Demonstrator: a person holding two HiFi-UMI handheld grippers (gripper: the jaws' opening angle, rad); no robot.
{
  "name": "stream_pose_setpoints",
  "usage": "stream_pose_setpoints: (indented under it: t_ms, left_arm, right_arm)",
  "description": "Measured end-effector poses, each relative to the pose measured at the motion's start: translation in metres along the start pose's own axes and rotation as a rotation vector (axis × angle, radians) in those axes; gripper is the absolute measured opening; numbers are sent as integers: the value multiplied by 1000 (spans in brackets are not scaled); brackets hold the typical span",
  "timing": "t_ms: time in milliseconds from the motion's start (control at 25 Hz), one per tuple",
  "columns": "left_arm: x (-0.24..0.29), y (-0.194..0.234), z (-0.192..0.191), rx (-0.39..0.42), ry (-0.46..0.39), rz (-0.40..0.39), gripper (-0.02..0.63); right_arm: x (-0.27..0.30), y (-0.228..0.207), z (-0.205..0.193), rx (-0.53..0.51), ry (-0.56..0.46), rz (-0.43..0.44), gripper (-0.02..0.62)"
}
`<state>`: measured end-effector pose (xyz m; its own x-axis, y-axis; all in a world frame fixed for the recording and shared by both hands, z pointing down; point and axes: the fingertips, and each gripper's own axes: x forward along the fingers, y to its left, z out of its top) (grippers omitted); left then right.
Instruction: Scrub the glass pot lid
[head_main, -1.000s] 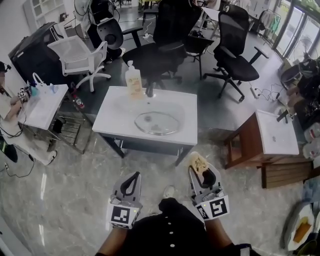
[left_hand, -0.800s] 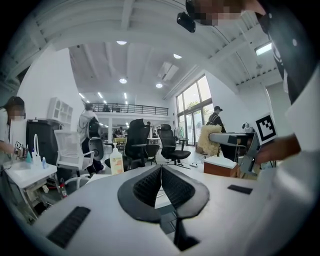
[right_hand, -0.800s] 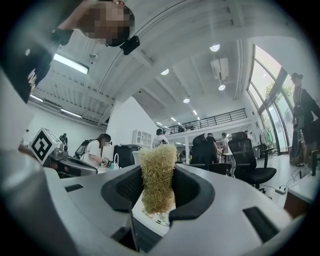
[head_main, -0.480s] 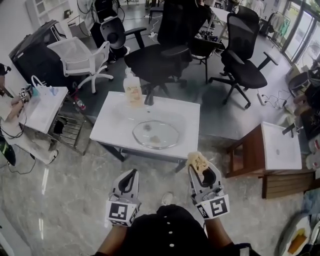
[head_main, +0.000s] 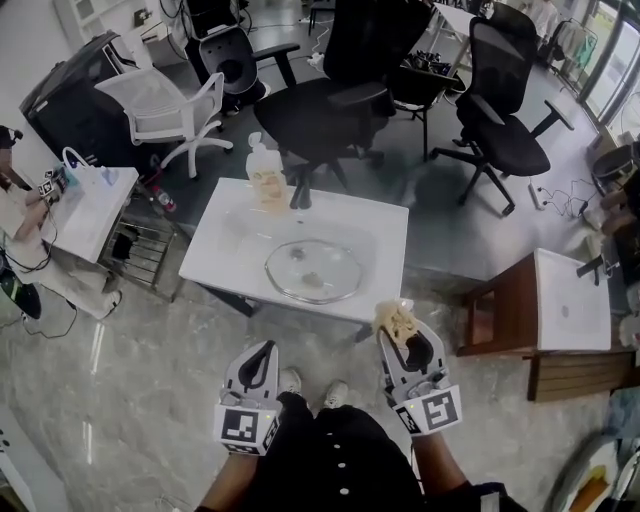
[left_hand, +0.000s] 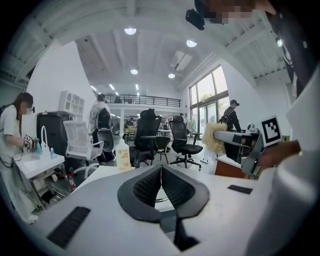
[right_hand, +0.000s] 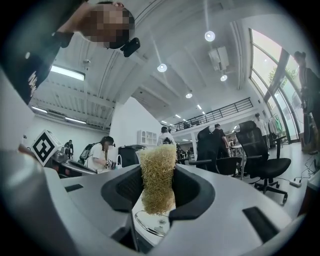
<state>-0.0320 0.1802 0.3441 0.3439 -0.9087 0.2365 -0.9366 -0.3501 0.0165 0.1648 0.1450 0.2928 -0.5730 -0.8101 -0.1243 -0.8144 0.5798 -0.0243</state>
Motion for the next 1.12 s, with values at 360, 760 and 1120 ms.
stream_pose_setpoints:
  t_ms: [360,760,1120]
  left_arm:
    - [32,28,1,-37,12,-7,26]
    - [101,82,31,-25,-30,-78,26]
    - [158,128,45,-49,-48,-131,26]
  right_arm:
    - [31,-13,-10,-27,27,-21,166]
    - [104,-39,-3,-80,11,-59,166]
    - [171,-58,-9,-104,25,-86,166]
